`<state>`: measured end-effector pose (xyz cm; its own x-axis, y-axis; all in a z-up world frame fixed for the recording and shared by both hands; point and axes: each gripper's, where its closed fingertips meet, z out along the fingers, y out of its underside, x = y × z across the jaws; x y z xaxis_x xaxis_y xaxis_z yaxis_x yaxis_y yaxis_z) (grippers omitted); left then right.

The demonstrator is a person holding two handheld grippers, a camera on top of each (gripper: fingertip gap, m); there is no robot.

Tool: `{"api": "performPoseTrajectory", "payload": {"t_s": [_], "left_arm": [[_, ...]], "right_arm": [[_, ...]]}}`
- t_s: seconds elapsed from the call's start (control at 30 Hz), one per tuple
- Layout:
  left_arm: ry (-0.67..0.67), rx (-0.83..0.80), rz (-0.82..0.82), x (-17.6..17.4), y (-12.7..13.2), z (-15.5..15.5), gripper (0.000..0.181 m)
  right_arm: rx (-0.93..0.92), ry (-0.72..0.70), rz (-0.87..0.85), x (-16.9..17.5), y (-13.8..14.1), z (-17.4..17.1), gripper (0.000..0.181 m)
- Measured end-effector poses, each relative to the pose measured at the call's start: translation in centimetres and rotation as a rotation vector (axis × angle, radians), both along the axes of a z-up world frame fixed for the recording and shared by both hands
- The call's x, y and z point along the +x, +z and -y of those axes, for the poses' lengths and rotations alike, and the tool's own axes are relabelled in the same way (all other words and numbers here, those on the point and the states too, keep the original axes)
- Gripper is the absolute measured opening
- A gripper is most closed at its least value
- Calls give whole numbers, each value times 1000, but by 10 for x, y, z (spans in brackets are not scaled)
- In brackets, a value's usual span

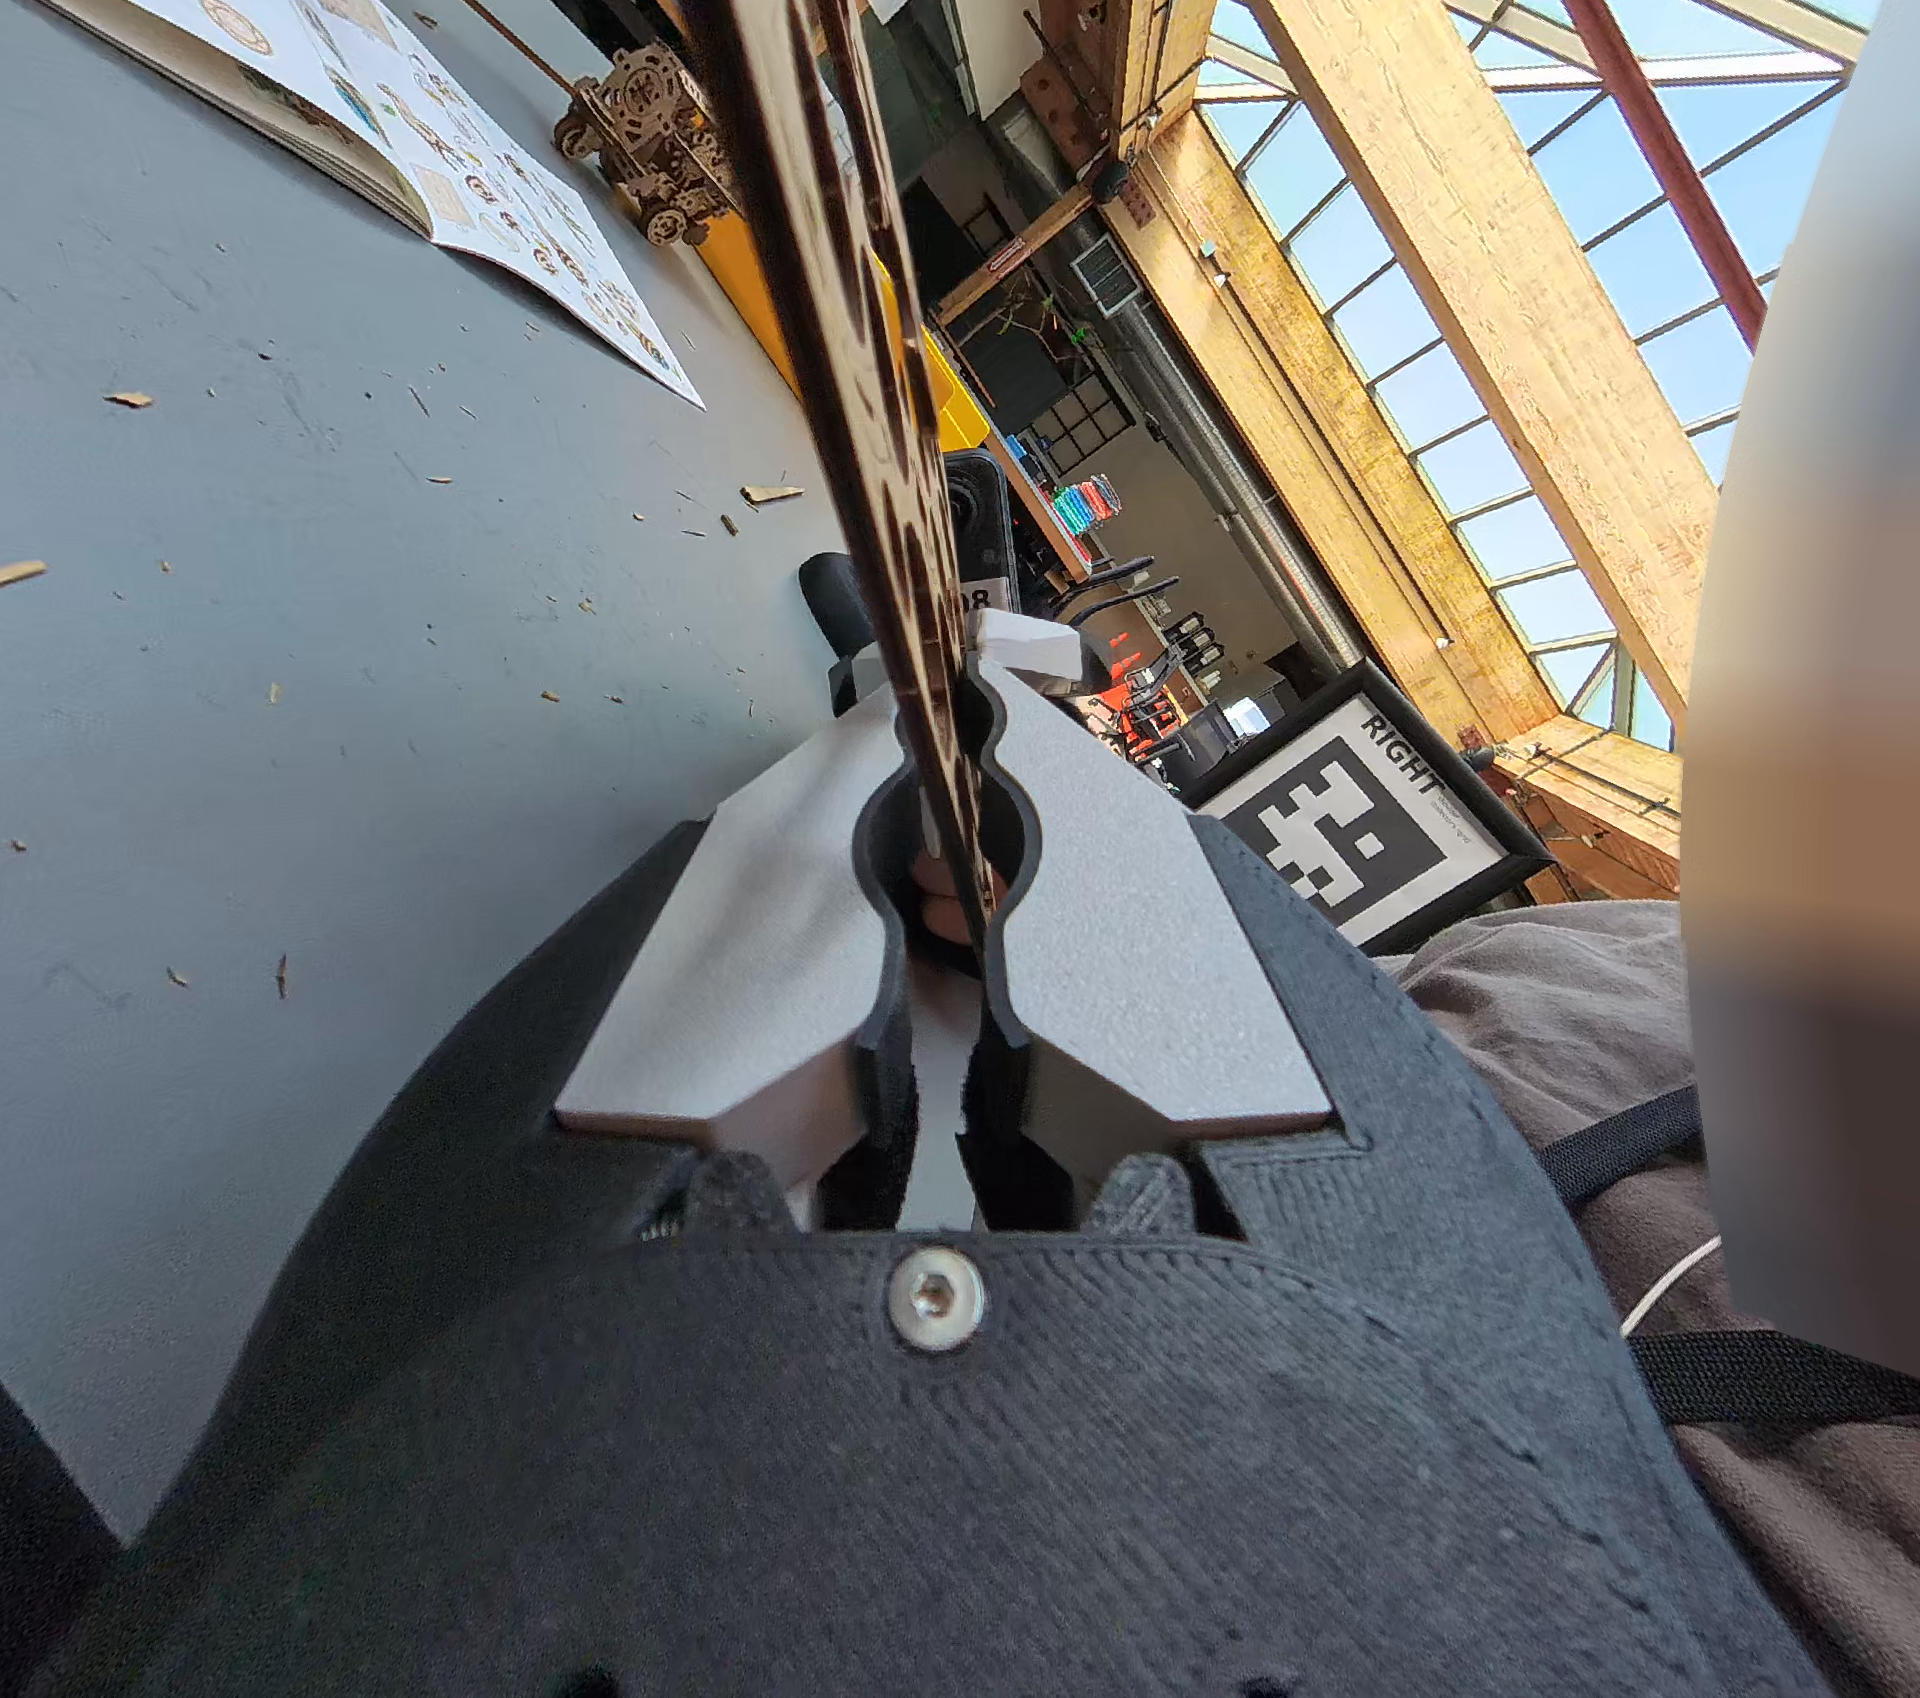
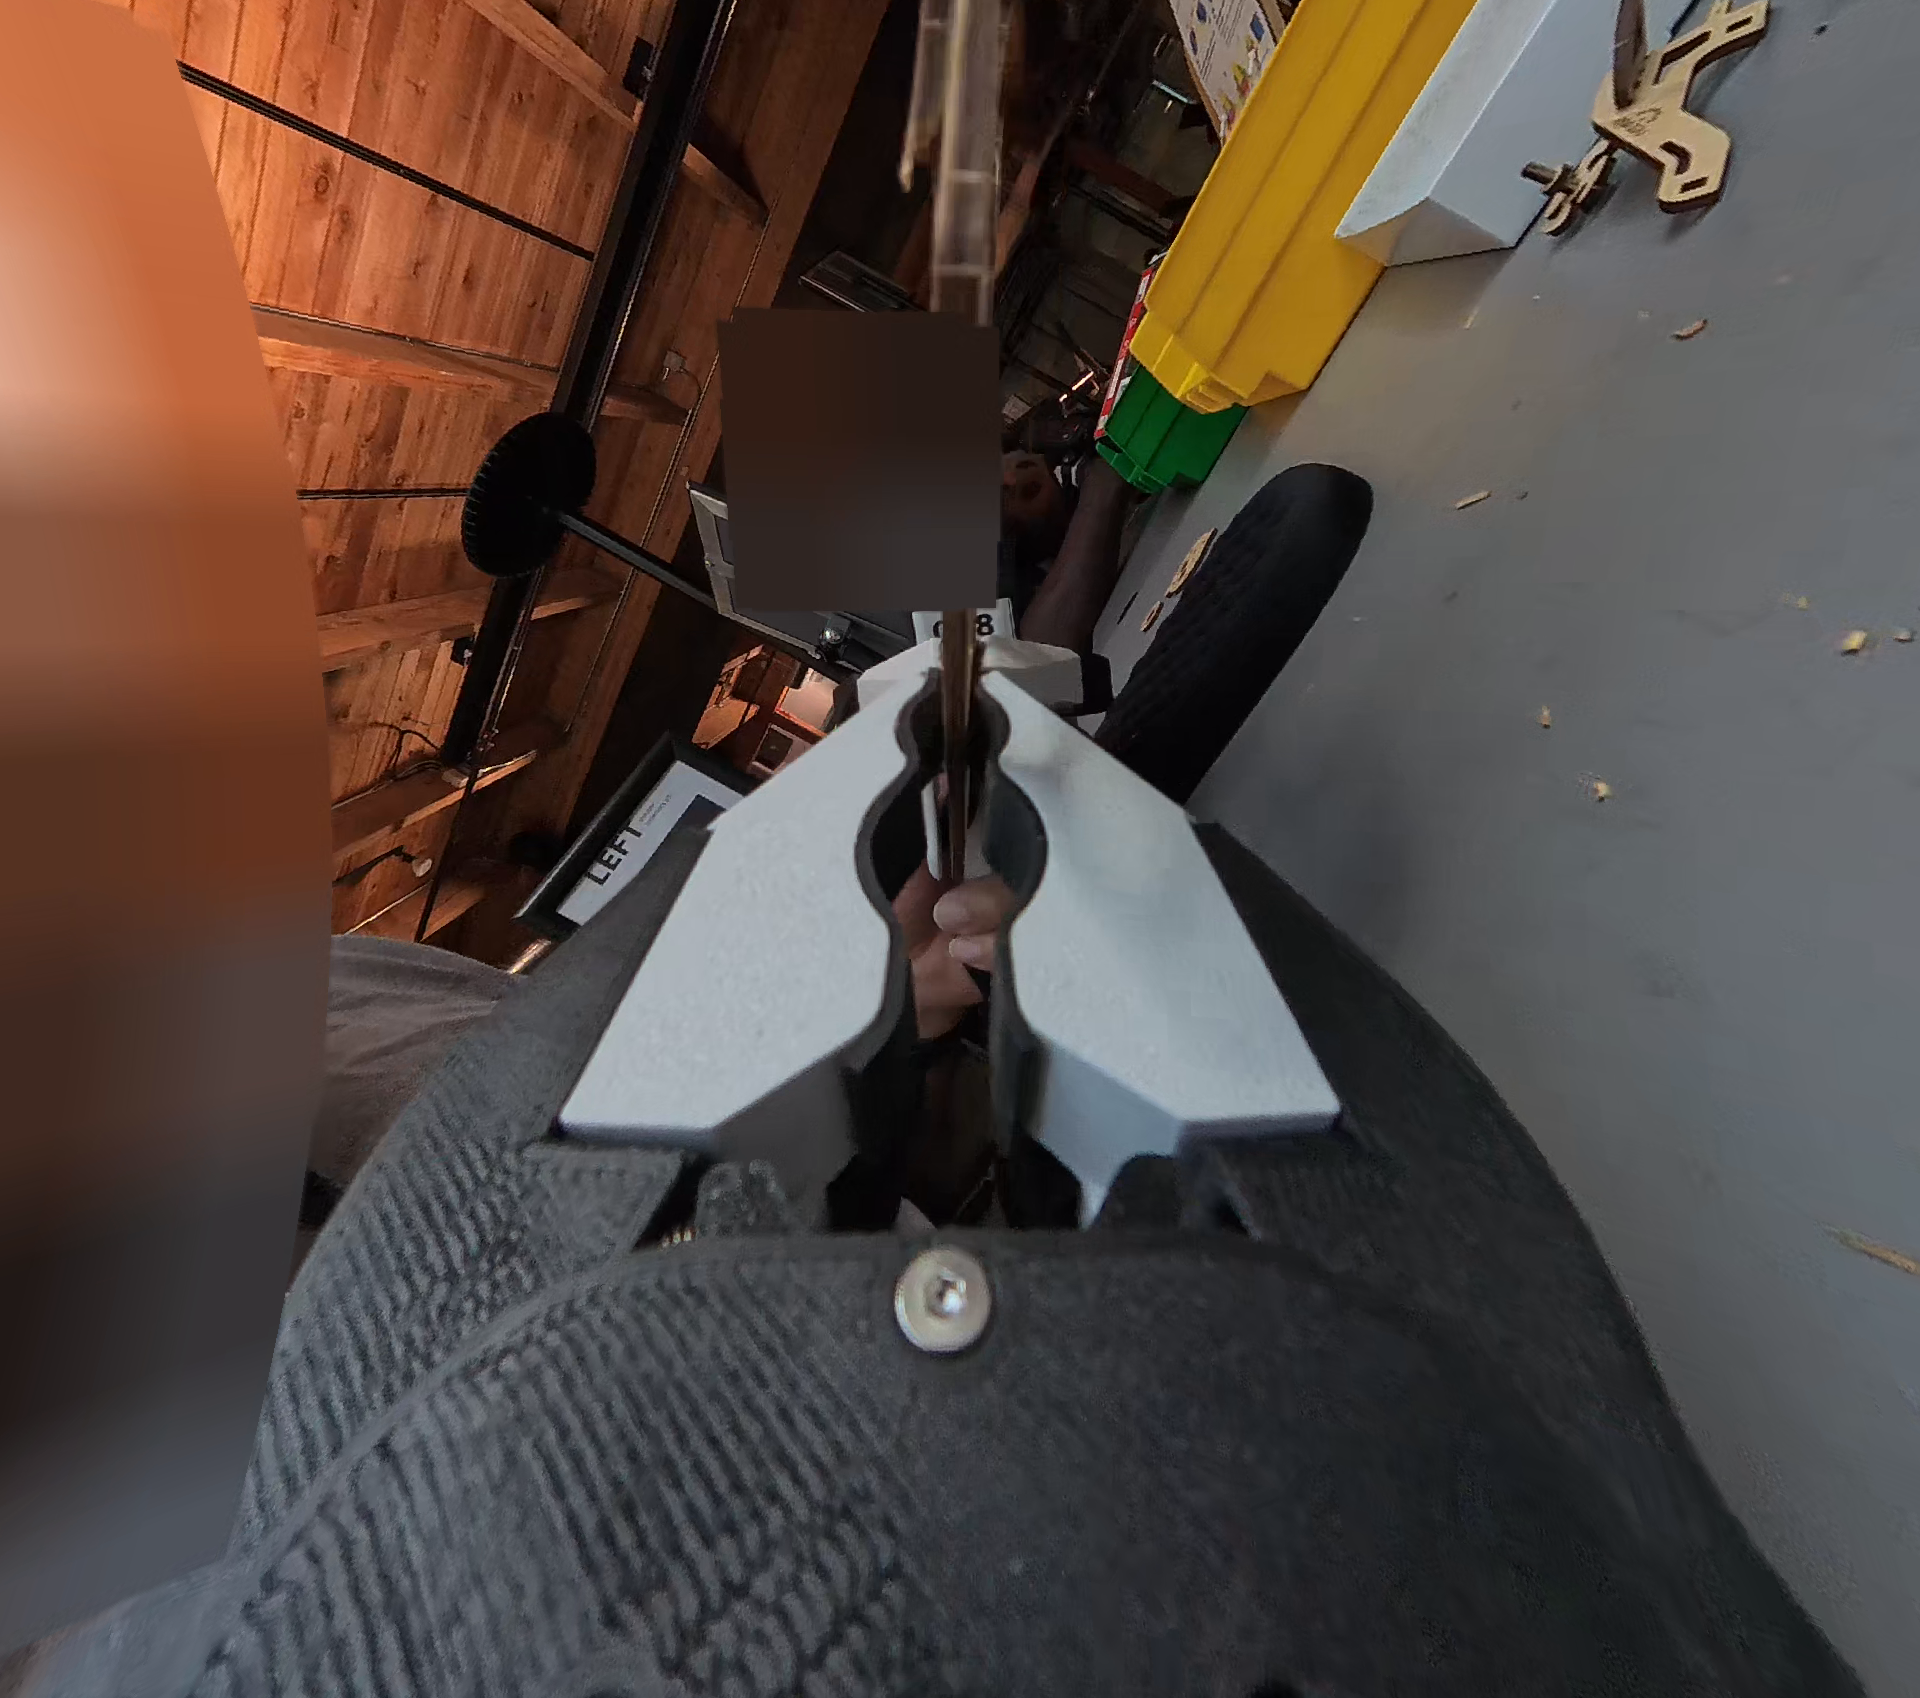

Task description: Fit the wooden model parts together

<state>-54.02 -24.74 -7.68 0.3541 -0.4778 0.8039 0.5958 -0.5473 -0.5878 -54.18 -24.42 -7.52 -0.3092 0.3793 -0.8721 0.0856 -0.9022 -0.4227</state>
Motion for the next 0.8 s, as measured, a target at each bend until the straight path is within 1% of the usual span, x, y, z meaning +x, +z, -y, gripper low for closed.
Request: {"api": "performPoseTrajectory", "payload": {"t_s": [0.17, 0.23, 0.33, 0.43, 0.5, 0.67, 0.8], "left_arm": [[1, 14, -35, 2, 3, 2, 1], [-4, 30, -61, 4, 5, 4, 0], [15, 37, -114, 3, 4, 3, 1], [13, 6, -70, -1, 1, 2, 0], [20, -14, -26, -3, 0, 2, 1], [12, -29, 15, -5, -1, 3, 1], [-25, -47, 27, -5, -1, 5, 1]], "right_arm": [[-11, 4, 22, 0, -3, 0, 1], [-11, -11, 63, -2, -8, -2, 1], [36, -30, 54, -3, -6, -2, 1], [28, -12, 23, -2, -2, 1, 2], [15, -9, 13, -1, 0, 1, 8], [-6, -89, 5, 7, 0, -14, 7], [7, -84, 16, 12, 0, -18, 7]]}}
